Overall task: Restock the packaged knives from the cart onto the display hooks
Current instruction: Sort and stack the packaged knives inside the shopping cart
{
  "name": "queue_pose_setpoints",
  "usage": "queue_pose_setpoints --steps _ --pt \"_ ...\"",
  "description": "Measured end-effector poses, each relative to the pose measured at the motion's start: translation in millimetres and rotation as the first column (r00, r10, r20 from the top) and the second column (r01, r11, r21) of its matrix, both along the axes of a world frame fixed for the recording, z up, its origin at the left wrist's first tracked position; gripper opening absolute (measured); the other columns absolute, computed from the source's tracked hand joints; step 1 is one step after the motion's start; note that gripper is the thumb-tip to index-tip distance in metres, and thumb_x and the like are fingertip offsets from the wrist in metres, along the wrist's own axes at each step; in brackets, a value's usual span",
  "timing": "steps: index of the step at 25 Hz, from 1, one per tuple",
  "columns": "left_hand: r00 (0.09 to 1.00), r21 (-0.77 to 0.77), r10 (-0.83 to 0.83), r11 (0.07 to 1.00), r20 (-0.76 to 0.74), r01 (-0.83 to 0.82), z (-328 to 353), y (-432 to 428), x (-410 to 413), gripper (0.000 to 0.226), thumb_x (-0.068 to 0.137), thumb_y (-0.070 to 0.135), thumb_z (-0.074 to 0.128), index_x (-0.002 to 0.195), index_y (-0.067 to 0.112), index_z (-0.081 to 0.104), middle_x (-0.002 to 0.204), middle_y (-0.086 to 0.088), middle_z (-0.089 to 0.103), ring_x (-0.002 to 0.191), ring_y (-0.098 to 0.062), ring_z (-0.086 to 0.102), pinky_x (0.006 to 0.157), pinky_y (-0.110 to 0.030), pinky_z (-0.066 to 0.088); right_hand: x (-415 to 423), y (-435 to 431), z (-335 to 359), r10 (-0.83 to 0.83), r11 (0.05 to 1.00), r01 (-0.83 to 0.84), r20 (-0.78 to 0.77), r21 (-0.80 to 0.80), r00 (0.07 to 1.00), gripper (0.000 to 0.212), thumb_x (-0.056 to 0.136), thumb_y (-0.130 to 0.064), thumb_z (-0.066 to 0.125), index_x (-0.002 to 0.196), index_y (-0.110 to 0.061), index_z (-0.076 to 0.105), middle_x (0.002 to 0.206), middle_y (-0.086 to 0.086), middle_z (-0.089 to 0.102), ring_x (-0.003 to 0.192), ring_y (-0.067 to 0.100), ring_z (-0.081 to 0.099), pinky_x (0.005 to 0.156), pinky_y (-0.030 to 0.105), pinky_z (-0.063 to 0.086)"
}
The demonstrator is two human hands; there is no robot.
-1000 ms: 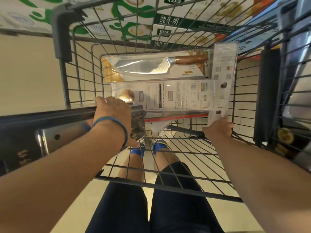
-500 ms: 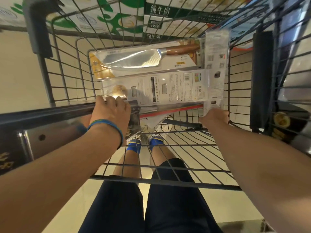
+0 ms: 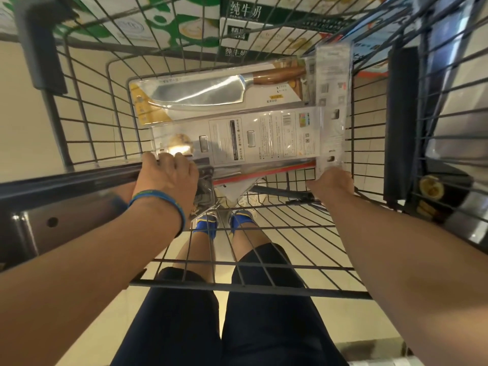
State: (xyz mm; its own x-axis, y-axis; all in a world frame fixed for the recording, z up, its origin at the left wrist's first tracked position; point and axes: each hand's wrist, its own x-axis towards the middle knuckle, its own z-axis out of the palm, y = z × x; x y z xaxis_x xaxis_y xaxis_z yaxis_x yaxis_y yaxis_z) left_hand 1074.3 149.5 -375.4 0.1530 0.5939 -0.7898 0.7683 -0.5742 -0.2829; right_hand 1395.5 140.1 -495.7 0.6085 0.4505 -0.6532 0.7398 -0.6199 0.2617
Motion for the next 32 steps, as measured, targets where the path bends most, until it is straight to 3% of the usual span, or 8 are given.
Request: queue_pose_setpoints --steps 2,5,9,13,20,23,26,32 --pt "1.000 -0.008 0.017 1.000 0.010 -0.017 2.1 -0.4 -1.5 0.094 0.078 0.064 0.060 0.149 0.015 0.024 0.148 -0.009 0.036 0.123 -0.029 0.044 0.099 -0.046 0.036 -2.9 -0.6 -2.6 -0.038 0.999 0.038 0.000 0.009 0.999 0.056 0.086 -0.034 0.081 0.126 -0.004 0.056 0.119 0.018 0.060 0.092 0.026 0.063 0.058 0.029 0.049" --pt "0.999 0.007 0.025 1.000 0.029 -0.025 4.6 -2.0 0.2 0.080 0.085 0.057 0.055 0.147 0.015 0.027 0.144 -0.009 0.039 0.120 -0.029 0.046 0.096 -0.044 0.037 -7.9 -3.4 -4.6 -0.101 0.993 0.099 0.030 0.061 0.994 0.042 0.089 -0.022 0.078 0.119 -0.003 0.057 0.114 0.017 0.062 0.088 0.026 0.063 0.071 0.034 0.058" --pt "0.998 -0.001 0.051 0.999 0.038 -0.051 2.9 -0.4 1.8 0.077 0.086 0.055 0.055 0.146 0.014 0.028 0.142 -0.010 0.041 0.120 -0.029 0.046 0.095 -0.044 0.037 -9.4 -1.6 -5.4 0.231 0.961 -0.207 0.119 -0.185 0.966 0.035 0.091 -0.031 0.075 0.084 -0.007 0.051 0.080 0.008 0.059 0.065 0.019 0.055 0.054 0.029 0.044" --pt "0.999 -0.010 0.043 0.999 0.026 -0.042 -0.3 -1.1 0.9 0.080 0.084 0.058 0.055 0.147 0.015 0.028 0.143 -0.010 0.040 0.120 -0.029 0.046 0.095 -0.043 0.037 -8.6 -2.2 -7.9 0.346 0.890 -0.283 0.125 -0.357 0.930 0.032 0.093 -0.036 0.071 0.108 -0.009 0.061 0.084 0.008 0.059 0.075 0.020 0.057 0.067 0.031 0.047" --pt "0.998 -0.005 0.038 0.999 0.042 -0.038 -0.8 -4.7 -0.8 0.078 0.087 0.057 0.051 0.149 0.016 0.025 0.147 -0.010 0.037 0.122 -0.029 0.045 0.102 -0.046 0.035 1.7 -16.4 -18.6 0.117 0.939 -0.124 -0.042 -0.321 0.992 0.036 0.099 -0.024 0.062 0.130 -0.010 0.052 0.116 0.011 0.062 0.108 0.026 0.062 0.091 0.033 0.055" --pt "0.998 -0.015 0.052 0.999 0.039 -0.051 1.5 -1.9 0.0 0.080 0.085 0.058 0.055 0.148 0.016 0.027 0.145 -0.010 0.038 0.121 -0.029 0.045 0.101 -0.045 0.037 -2.5 -11.0 -16.8 -0.006 0.942 -0.005 -0.034 -0.336 0.999 0.039 0.098 -0.023 0.064 0.131 -0.009 0.050 0.113 0.011 0.062 0.103 0.023 0.063 0.079 0.029 0.054" --pt "0.995 -0.028 0.096 0.995 0.002 -0.096 2.7 0.0 6.2 0.073 0.087 0.050 0.059 0.145 0.016 0.031 0.139 -0.010 0.041 0.120 -0.029 0.045 0.099 -0.046 0.039 -4.6 -9.2 -17.5 -0.033 0.941 0.031 0.000 -0.338 0.999 0.040 0.097 -0.024 0.064 0.131 -0.006 0.052 0.117 0.012 0.064 0.108 0.023 0.064 0.089 0.029 0.057" --pt "0.987 -0.031 0.162 0.986 -0.004 -0.162 -0.4 4.9 17.5 0.059 0.088 0.041 0.062 0.138 0.018 0.040 0.127 -0.008 0.048 0.115 -0.027 0.049 0.099 -0.056 0.041 -10.0 -5.5 -23.6 0.108 0.965 -0.104 0.005 -0.242 0.994 0.025 0.095 -0.018 0.068 0.117 -0.006 0.064 0.112 0.010 0.069 0.104 0.023 0.066 0.091 0.033 0.058"
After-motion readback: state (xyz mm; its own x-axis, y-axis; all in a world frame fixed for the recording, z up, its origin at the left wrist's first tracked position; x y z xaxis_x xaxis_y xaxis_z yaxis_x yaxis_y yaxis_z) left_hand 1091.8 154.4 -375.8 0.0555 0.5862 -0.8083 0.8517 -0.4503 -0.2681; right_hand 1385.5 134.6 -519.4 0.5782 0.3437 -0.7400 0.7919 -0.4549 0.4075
